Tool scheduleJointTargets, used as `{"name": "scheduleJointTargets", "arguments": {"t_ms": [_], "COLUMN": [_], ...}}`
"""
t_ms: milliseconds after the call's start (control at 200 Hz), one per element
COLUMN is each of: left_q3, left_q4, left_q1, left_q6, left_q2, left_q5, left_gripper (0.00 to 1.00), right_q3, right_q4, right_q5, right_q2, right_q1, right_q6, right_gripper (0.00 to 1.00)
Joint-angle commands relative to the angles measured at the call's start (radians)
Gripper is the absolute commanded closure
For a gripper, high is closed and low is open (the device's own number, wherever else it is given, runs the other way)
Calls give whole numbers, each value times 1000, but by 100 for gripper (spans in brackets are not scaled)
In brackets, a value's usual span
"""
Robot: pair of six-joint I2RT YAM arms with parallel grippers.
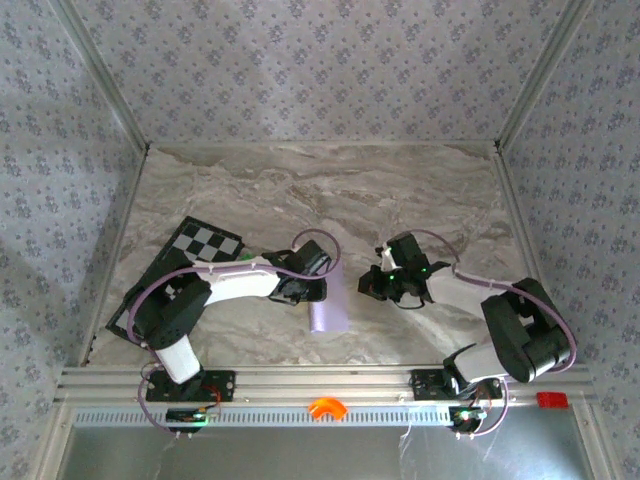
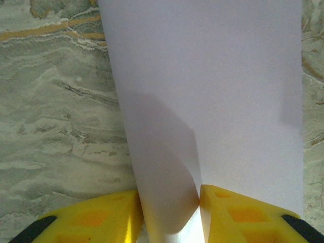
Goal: Fold a paper plane with a square sheet of paper (pick it up from the middle)
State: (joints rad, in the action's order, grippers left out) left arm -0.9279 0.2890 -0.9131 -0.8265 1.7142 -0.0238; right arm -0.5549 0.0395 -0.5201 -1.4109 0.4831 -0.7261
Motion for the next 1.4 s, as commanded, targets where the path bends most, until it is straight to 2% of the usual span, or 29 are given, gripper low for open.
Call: {"name": "scheduleJointTargets", "arguments": {"t_ms": [0, 425, 810, 1234, 1394], "left_q3": [29, 34, 43, 44, 33], "left_q4": [-5, -5, -9, -22, -24], "left_q1": [10, 10, 9, 10, 11], "left_q6": [24, 25, 22, 5, -18], "left_q2": [82, 80, 79, 56, -42], "left_q5": [-68, -68, -67, -54, -34], "left_gripper": [62, 62, 62, 61, 55], "right_q3": [-44, -142, -177, -69, -44], "right_q4": [-24, -55, -60, -1, 7], "right_q5": [-35, -9, -29, 25, 12], "right_q2": [-24, -174, -242, -288, -266], "right_q1": [22, 123, 156, 141, 86], "right_q6": [1, -28, -28, 23, 50], "right_gripper": [96, 100, 100, 100, 100]}}
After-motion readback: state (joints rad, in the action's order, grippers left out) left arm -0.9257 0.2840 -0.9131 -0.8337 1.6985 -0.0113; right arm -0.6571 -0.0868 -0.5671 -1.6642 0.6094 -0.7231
